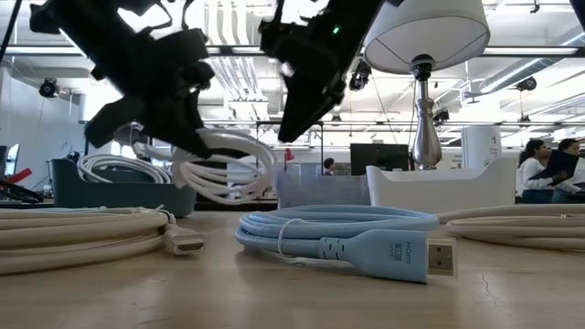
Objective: Sort HDMI cables
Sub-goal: Put the white HDMI cable into the blue bin
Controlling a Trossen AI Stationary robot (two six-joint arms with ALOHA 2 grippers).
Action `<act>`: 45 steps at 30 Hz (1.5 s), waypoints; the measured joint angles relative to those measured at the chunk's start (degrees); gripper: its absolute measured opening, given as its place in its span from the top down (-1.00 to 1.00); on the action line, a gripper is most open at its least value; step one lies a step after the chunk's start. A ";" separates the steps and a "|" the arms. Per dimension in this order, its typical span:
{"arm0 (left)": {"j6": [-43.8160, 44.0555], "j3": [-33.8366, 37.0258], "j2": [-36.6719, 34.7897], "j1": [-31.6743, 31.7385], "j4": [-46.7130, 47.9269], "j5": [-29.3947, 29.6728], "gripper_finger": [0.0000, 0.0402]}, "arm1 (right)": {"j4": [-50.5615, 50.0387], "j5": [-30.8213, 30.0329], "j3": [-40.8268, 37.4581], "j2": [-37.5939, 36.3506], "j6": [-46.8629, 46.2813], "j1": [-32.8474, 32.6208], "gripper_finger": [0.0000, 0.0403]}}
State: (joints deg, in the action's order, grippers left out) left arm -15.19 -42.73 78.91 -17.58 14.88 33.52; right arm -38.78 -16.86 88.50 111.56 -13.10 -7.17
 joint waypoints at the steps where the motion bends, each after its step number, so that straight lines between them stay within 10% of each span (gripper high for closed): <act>1: 0.14 -0.91 0.00 -0.56 0.89 1.23 0.88 | -0.49 0.03 0.07 -0.25 0.01 -0.12 0.24; 8: -2.50 -9.62 -0.17 -4.04 9.35 17.80 0.88 | -3.58 0.15 -0.33 -0.61 -0.42 -0.05 0.29; 14: 12.55 -14.28 -0.24 -4.25 29.53 24.91 0.86 | -3.48 0.32 -0.87 -0.61 -0.43 -0.10 0.32; 22: 43.46 -9.45 -0.22 -2.94 48.55 21.36 0.86 | -2.89 0.26 -1.08 -0.56 -0.25 -0.10 0.30; 45: 45.54 3.35 0.15 1.41 38.20 13.81 0.61 | -2.39 0.32 -1.19 -0.50 -0.26 -0.18 0.44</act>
State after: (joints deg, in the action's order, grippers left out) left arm 30.35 -39.38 79.07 -16.16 53.08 47.33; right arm -41.17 -16.53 87.31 111.07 -13.37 -7.35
